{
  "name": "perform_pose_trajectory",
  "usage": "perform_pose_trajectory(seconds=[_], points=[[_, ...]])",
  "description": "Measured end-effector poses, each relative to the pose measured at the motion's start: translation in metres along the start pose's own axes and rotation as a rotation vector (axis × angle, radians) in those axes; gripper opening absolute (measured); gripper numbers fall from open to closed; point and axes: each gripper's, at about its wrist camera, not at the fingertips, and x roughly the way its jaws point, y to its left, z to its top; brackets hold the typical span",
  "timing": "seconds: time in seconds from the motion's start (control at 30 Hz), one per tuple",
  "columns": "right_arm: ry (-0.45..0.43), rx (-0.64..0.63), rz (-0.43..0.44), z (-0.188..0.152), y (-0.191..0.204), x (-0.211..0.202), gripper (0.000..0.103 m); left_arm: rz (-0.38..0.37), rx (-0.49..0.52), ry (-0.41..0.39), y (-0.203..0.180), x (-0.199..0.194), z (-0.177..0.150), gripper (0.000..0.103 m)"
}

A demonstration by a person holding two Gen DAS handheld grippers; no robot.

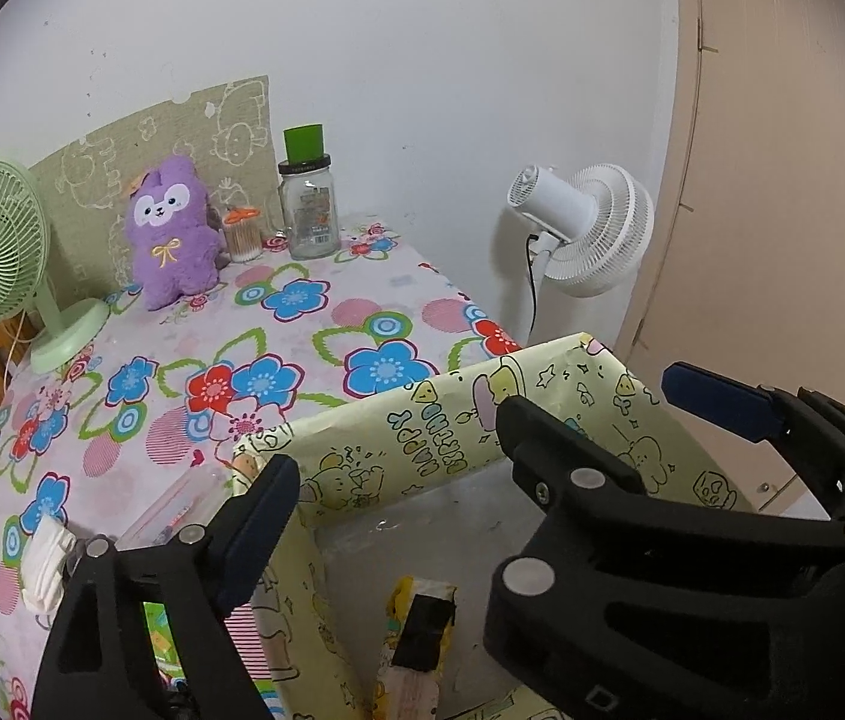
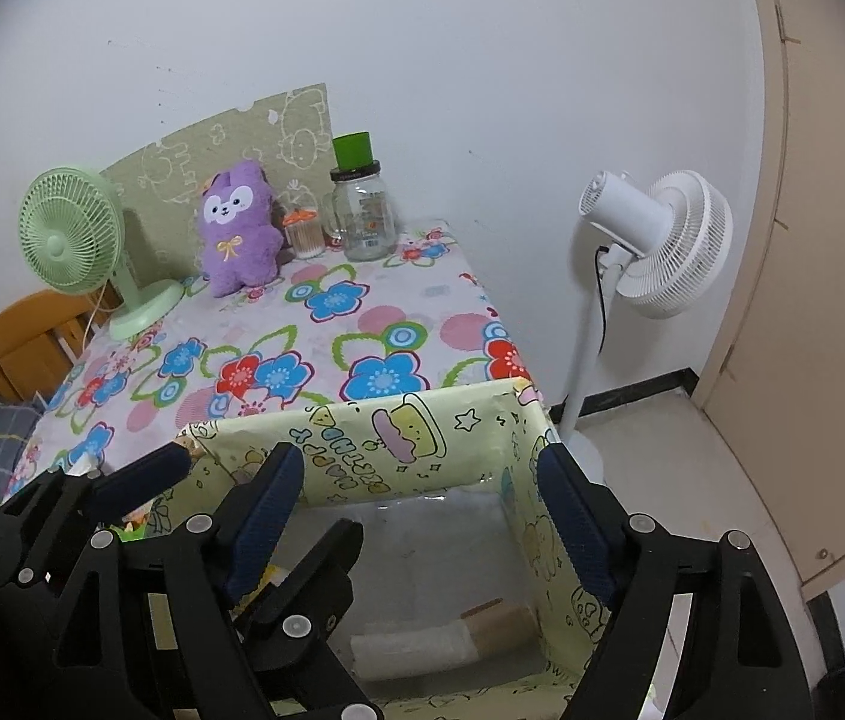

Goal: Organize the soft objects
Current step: 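Open the left tool over the box while the right tool releases the white item inside, then move both tools back to the items on the table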

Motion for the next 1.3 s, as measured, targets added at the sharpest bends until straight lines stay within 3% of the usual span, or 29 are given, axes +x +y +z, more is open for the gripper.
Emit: perform_pose_trajectory(seconds=[0.47,1.3], points=[[-0.018,0.001,0.031,-0.003,0.025,-0.019,0.085,0.060,-0.015,-0.046,0.020,-0.031,-0.007,0.094],[-0.100,-0.057,0.037,-0.020,0.083,-0.075,0.091,0.093,-0.046,-0.132,0.056,-0.100,-0.034,0.095]])
